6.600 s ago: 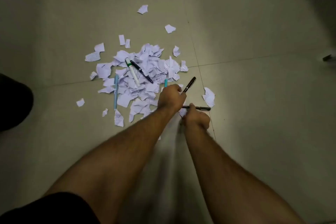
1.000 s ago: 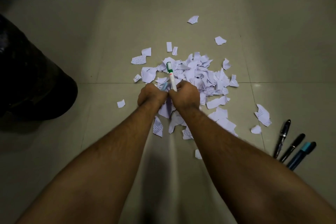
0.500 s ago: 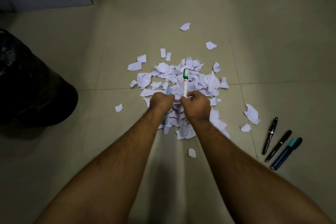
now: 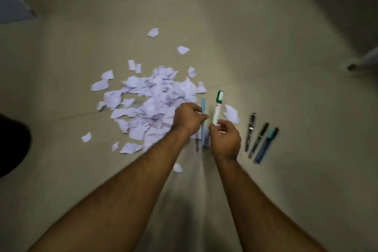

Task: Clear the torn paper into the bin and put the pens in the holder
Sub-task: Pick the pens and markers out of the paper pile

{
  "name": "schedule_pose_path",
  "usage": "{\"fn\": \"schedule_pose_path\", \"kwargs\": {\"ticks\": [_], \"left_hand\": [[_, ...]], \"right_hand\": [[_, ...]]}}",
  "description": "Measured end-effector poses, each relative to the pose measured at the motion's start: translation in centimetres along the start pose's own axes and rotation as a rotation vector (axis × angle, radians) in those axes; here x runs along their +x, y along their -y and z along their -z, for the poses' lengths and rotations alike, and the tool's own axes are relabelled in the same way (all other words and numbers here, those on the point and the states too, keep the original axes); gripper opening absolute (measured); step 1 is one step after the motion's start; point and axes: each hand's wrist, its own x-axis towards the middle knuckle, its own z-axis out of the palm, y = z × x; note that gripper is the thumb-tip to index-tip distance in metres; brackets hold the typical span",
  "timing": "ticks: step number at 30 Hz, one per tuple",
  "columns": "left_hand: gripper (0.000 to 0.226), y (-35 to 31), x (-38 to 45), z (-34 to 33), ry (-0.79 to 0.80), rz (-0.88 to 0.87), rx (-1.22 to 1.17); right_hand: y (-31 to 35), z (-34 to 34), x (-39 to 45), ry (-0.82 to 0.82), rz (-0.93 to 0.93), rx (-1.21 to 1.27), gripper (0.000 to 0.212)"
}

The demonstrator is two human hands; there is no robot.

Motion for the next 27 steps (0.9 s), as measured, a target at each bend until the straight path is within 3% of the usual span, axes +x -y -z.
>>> {"fn": "schedule_pose_path", "kwargs": {"ticks": [4,7,12,18,24,27], "left_hand": [[0.026,-2.6,-3.5,-8.7,0.224,-0.149,0.143],[0.015,-3.7,-5.3,-12.6,0.288,-0.221,0.229],[0.019,-3.7,-5.4,-15.3,0.262,-0.231,0.293],[0.024,-4.2,-4.6,-15.7,0.217,-0.317,0.304],[0.017,-2.6,-4.4,-13.8,0.132,-0.337,0.229],[0.015,-1.6,-3.6,-11.9,0.095,-0.316,0.212]], "right_hand": [[-4.5,6.9,1.2,-0.203,-0.084,0.001,0.012],[-7.0,10.6,2.0,-0.266,-0.132,-0.098,0.013],[-8.2,13.0,3.5,-0.24,-0.158,-0.234,0.017],[-8.2,12.1,4.4,-0.22,-0.138,-0.234,0.028],[-6.5,10.4,4.1,-0.291,0.044,-0.124,0.012],[-4.8,8.1,3.9,-0.234,0.078,-0.059,0.014]]}}
